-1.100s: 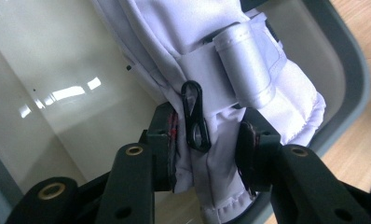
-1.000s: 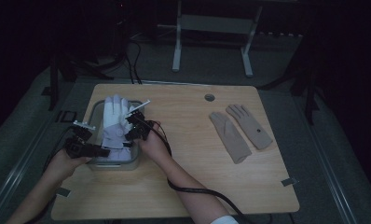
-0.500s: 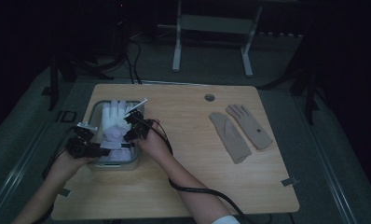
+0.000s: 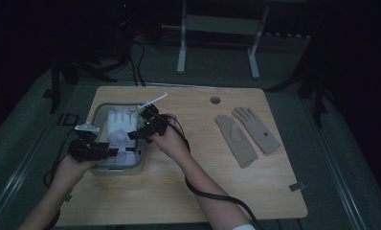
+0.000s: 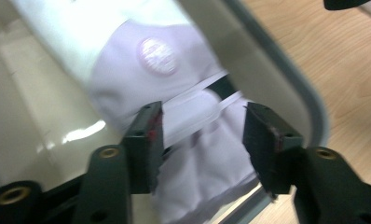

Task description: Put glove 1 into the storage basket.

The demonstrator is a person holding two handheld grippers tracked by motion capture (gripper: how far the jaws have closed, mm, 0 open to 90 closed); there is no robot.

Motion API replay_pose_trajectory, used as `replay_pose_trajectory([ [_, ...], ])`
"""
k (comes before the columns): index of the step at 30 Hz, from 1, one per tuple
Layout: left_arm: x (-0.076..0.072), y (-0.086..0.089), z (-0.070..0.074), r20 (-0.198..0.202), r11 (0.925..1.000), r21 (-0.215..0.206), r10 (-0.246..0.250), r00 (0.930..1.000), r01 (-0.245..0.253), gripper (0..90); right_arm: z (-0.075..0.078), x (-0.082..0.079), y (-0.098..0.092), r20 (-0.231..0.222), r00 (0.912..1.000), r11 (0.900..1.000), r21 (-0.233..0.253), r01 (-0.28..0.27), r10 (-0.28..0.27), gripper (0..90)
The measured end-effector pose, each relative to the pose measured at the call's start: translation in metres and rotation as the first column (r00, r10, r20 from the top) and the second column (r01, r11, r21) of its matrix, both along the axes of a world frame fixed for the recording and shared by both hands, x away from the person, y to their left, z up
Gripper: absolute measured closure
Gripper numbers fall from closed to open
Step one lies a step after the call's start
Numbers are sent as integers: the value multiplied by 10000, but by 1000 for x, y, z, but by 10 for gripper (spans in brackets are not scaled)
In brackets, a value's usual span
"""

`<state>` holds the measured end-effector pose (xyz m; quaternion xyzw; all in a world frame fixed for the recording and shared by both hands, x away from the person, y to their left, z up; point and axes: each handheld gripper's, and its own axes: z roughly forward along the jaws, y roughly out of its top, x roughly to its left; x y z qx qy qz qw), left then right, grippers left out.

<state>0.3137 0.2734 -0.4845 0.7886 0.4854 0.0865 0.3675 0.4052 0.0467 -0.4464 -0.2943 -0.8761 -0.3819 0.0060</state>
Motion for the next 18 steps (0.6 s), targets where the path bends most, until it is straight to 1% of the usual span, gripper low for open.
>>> replay_pose_trajectory([
  [1,0,-3,1,77,10000,-72,17,10000,-17,476,2,0,-3,96,10000,9999,-134,-19,21,193],
  [2,0,-6,1,179,9999,-125,31,9998,-28,477,2,0,-7,215,9998,9999,-167,-25,29,184],
  [4,0,-13,4,331,9998,-190,-86,9994,92,488,4,0,-15,279,9996,9997,-250,56,-49,185],
  [7,-2,-23,8,503,9993,-302,-215,9985,230,489,5,2,-30,375,9991,9995,-212,230,-222,186],
  [8,-2,-23,8,503,9993,-302,-215,9985,230,489,5,2,-30,375,9991,9995,-212,230,-222,186],
  [9,-3,-30,10,626,9987,-389,-306,9976,330,489,6,3,-41,468,9984,9992,-235,323,-312,186],
  [11,-3,-38,12,727,9982,-431,-384,9966,416,489,5,4,-51,568,9980,9989,-350,310,-290,186],
  [16,-3,-56,15,920,9966,-479,-631,9938,677,489,2,6,-73,614,9974,9984,-411,392,-367,186],
  [18,-2,-63,15,925,9956,-557,-703,9932,757,489,0,7,-82,609,9974,9984,-412,399,-373,185],
])
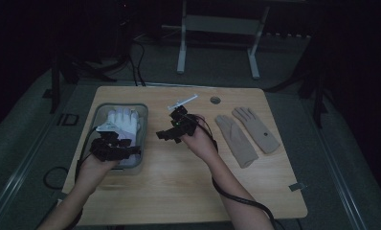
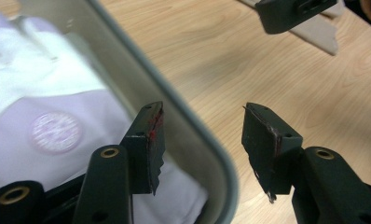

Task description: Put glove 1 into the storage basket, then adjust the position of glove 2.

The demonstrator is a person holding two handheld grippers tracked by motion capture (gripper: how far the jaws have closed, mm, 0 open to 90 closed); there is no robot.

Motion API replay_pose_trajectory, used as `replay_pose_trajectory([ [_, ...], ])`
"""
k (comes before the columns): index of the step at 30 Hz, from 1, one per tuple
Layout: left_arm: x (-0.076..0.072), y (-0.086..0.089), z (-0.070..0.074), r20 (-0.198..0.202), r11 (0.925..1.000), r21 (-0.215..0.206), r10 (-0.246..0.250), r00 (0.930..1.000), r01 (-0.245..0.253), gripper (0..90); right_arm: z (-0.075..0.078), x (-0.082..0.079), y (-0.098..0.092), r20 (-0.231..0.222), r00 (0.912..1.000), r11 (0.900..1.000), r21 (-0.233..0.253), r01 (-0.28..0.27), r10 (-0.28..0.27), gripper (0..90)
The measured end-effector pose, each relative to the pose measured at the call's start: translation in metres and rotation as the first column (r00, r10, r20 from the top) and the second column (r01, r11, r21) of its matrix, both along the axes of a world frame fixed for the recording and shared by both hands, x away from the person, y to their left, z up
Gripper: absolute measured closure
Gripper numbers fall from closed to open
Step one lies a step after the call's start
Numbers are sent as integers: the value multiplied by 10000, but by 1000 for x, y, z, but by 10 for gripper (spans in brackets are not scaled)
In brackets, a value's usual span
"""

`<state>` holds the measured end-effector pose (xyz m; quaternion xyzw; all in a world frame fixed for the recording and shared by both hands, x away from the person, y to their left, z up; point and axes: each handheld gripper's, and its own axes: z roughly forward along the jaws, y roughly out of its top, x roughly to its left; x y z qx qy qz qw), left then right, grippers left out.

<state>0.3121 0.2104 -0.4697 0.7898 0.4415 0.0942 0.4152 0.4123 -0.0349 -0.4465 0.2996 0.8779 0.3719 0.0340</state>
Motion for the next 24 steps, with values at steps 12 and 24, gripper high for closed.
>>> replay_pose_trajectory([
  [12,3,-44,-5,292,9963,-76,-848,9960,851,471,-7,4,-47,89,9999,9999,105,55,-56,136],
  [24,4,-95,-27,121,9799,-206,-1981,9801,1983,170,-3,-1,-119,501,9931,9943,124,1059,-1064,117],
])
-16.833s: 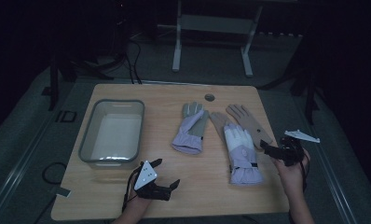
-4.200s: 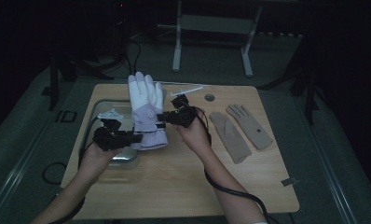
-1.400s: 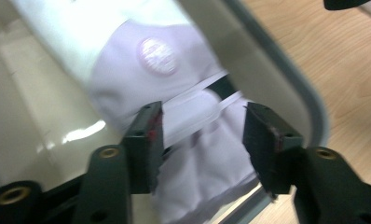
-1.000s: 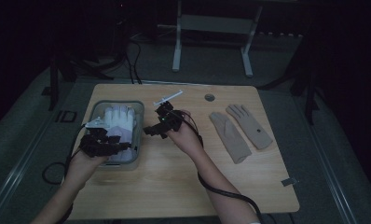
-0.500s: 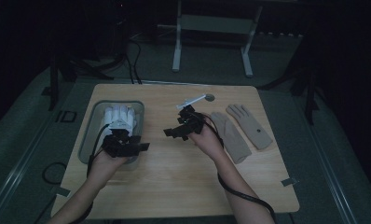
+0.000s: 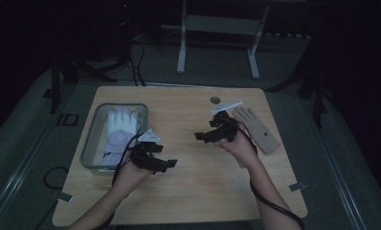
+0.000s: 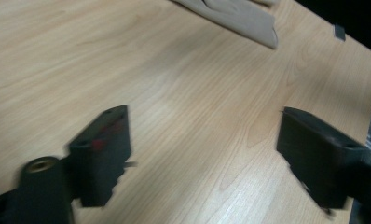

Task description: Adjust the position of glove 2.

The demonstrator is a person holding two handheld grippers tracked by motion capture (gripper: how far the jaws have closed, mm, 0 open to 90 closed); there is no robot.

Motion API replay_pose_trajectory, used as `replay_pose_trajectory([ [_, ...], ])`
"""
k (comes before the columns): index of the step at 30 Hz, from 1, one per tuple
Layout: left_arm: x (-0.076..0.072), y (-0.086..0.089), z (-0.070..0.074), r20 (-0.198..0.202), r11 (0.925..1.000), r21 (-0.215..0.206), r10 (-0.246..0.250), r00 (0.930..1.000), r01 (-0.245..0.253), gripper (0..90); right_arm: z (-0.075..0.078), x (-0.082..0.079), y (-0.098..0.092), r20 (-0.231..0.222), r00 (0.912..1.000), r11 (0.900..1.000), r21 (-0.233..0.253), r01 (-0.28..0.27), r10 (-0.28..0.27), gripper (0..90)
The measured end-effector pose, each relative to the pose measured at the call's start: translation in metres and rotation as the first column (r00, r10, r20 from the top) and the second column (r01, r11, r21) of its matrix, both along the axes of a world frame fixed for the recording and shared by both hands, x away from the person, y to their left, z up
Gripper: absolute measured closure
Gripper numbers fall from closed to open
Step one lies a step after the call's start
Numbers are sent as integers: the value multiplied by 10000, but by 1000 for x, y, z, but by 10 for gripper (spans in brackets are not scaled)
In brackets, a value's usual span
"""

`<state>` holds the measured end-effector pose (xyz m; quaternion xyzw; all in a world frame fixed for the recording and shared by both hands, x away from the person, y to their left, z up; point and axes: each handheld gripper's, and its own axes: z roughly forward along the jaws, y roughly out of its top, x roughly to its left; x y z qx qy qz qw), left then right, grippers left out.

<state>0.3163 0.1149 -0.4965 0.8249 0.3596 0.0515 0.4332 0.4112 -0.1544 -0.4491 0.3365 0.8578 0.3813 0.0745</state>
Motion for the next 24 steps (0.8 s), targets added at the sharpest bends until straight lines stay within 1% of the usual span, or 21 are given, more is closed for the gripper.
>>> replay_pose_trajectory([
  [2,-2,-7,-4,199,9999,86,-75,9998,73,169,-2,1,-12,42,9999,9999,-73,109,-109,140],
  [3,-3,-10,-6,319,9999,104,-91,9994,87,167,-3,2,-18,183,9997,9997,-174,188,-185,144],
  [4,-4,-14,-8,577,9998,187,9,9983,-20,148,-5,2,-24,275,9990,9992,-216,349,-343,165],
  [5,-5,-15,-10,736,9996,257,71,9973,-90,143,-7,4,-32,274,9987,9990,-150,425,-421,179],
  [6,-5,-17,-12,868,9995,262,140,9961,-164,143,-9,5,-37,301,9985,9989,-117,454,-450,192],
  [7,-5,-18,-14,932,9996,120,230,9954,-242,143,-10,5,-43,372,9981,9986,-192,492,-485,226],
  [9,-4,-18,-20,865,9995,-134,310,9958,-300,143,-14,6,-55,547,9970,9982,-233,554,-540,237],
  [10,-4,-19,-24,846,9993,-150,344,9958,-332,143,-16,6,-60,564,9971,9984,-204,528,-516,265],
  [11,-4,-20,-26,844,9992,-191,377,9957,-362,141,-19,7,-67,664,9964,9981,-279,555,-535,274],
  [12,-4,-20,-26,844,9992,-191,377,9957,-362,136,-19,7,-67,664,9964,9981,-279,555,-535,274],
  [13,-4,-21,-29,895,9991,-178,389,9952,-375,123,-24,8,-79,748,9949,9965,-450,708,-673,293],
  [15,-5,-24,-37,786,9994,-240,257,9966,-239,99,-29,10,-88,795,9931,9942,-561,913,-867,308],
  [18,-7,-26,-41,800,9995,-296,126,9967,-103,25,-38,14,-102,850,9896,9878,-945,1240,-1161,325],
  [19,-9,-28,-45,817,9991,-428,69,9966,-34,23,-40,15,-107,881,9885,9859,-1030,1315,-1227,330],
  [20,-10,-28,-47,816,9990,-445,80,9966,-44,23,-43,16,-111,883,9876,9846,-1063,1390,-1299,330],
  [22,-12,-29,-51,854,9981,-623,77,9963,-24,23,-48,19,-119,926,9848,9801,-1206,1574,-1468,334],
  [23,-12,-29,-51,854,9981,-623,77,9963,-24,23,-48,19,-119,926,9848,9801,-1206,1574,-1468,334],
  [24,-13,-29,-53,866,9982,-599,34,9962,18,23,-51,21,-123,912,9839,9786,-1240,1644,-1538,335],
])
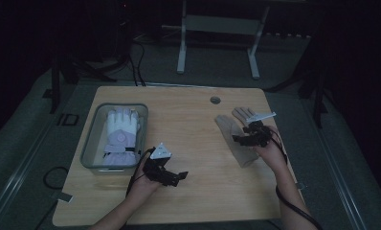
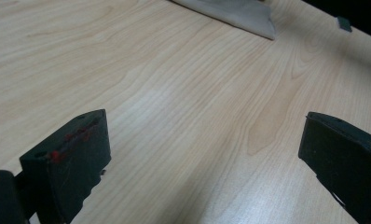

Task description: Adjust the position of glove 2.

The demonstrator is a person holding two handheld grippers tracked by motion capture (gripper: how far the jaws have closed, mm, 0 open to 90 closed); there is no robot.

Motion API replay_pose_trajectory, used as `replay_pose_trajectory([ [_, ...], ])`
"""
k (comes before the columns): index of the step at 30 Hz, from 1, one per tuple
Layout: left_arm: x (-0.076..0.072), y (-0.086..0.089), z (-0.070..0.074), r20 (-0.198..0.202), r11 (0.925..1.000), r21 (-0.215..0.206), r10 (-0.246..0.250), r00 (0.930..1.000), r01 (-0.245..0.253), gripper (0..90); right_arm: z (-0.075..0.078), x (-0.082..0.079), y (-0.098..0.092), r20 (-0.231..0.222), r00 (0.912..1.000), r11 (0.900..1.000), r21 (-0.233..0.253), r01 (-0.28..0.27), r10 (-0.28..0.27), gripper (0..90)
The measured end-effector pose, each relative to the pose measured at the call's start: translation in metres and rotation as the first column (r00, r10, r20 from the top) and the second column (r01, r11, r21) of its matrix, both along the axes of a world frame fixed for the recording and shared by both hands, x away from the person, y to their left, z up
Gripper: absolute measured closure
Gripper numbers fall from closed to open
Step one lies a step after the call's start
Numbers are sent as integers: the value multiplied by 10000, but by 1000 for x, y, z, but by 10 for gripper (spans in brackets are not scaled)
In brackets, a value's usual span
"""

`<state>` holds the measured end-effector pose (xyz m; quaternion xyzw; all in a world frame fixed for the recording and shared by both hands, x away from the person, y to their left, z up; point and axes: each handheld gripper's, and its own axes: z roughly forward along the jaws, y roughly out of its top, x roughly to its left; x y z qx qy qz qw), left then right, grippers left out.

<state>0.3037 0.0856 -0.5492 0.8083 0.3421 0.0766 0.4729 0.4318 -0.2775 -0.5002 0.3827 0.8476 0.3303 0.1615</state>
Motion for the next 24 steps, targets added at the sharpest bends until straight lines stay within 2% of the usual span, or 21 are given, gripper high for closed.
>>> replay_pose_trajectory([
  [5,-9,-2,-12,312,9996,-13,277,9991,-277,17,-11,5,-10,151,9998,9988,-467,158,-151,351],
  [9,-15,0,-17,831,9971,191,722,9939,-741,4,-16,8,-11,193,9998,9986,-533,75,-65,366],
  [13,-18,4,-22,1227,9941,6,1079,9866,-1088,4,-24,11,-9,146,9999,9975,-705,23,-13,377],
  [17,-19,8,-24,1386,9922,-297,1241,9825,-1211,4,-33,16,-4,292,9995,9937,-1118,-108,142,388],
  [18,-19,8,-24,1386,9922,-297,1241,9825,-1211,4,-33,16,-4,292,9995,9937,-1118,-108,142,388],
  [21,-21,9,-24,1859,9882,-332,1528,9706,-1493,4,-43,22,-4,-174,9998,9947,-1028,14,-32,391],
  [24,-21,10,-23,2000,9872,-357,1597,9667,-1557,4,-46,24,-5,-265,9996,9968,-803,6,-28,422],
])
